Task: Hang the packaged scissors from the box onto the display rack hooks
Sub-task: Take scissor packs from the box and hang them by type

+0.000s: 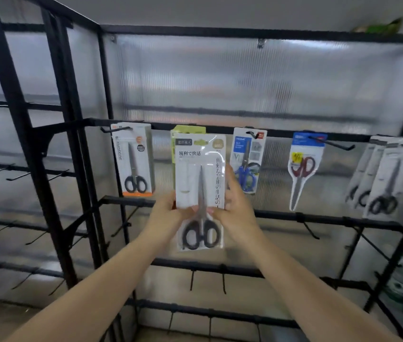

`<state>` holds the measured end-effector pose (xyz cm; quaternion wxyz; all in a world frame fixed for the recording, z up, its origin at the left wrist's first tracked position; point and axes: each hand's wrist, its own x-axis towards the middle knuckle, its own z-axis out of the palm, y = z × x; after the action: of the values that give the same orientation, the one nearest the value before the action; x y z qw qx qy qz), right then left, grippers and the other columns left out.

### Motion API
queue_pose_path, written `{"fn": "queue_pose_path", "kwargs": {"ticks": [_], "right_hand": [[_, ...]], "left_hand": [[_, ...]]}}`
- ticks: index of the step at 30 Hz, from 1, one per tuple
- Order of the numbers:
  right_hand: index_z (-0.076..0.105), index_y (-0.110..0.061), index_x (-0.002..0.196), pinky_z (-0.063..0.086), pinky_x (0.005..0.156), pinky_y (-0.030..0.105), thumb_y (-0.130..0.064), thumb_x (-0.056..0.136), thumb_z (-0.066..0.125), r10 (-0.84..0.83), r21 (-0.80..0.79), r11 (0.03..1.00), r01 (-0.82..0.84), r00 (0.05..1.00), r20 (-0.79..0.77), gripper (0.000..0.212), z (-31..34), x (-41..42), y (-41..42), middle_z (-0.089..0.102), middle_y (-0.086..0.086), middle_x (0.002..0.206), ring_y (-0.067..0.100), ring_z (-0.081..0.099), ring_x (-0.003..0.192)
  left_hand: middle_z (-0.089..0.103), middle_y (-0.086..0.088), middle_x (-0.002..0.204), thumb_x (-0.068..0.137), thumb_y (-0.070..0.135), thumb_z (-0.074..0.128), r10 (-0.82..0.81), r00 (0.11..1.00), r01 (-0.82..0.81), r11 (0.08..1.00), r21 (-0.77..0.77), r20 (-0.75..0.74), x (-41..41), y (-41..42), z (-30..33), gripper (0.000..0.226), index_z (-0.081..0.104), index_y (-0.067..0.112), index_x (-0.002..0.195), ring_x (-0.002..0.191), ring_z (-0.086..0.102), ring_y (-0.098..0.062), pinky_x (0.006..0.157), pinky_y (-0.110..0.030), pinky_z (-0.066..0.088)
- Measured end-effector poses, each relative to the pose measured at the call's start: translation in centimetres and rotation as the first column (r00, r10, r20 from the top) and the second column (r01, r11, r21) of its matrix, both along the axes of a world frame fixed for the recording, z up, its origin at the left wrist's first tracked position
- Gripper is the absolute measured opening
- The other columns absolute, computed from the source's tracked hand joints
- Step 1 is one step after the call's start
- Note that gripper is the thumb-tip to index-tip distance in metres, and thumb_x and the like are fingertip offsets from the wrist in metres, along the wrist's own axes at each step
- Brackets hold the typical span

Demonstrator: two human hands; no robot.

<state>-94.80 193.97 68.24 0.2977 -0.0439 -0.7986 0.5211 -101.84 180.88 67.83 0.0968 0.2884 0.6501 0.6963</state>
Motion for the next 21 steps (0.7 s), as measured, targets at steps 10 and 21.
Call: {"fn": "queue_pose_path", "kwargs": {"ticks": [10,21], "right_hand": [[0.022,-0.036,0.146,0.045,0.069,0.003,0.015,0.077,0.053,-0.373,0.034,0.927,0.373,0.928,-0.013,0.091,-0.6,8.4,10.2,0.054,-0.012,0.127,0.0,0.055,0.109],[0.01,-0.037,0.147,0.054,0.067,0.014,0.005,0.087,0.055,-0.721,-0.035,0.691,0.722,0.685,-0.104,0.086,0.2,19.8,20.5,0.038,0.003,0.147,0.03,0.061,0.103]], "left_hand": [[0.065,0.006,0.108,0.089,0.04,0.058,-0.275,0.694,-0.178,0.83,-0.528,-0.666,3.5,10.0,1.0,0.038,0.051,0.028,0.125,0.092,0.058,-0.011,0.075,-0.026,0.046],[0.048,-0.001,0.138,0.093,0.037,0.052,-0.422,0.517,-0.133,0.82,-0.556,-0.745,9.8,20.1,2.9,0.052,0.037,0.022,0.141,0.12,0.049,-0.019,0.093,-0.032,0.042]]}}
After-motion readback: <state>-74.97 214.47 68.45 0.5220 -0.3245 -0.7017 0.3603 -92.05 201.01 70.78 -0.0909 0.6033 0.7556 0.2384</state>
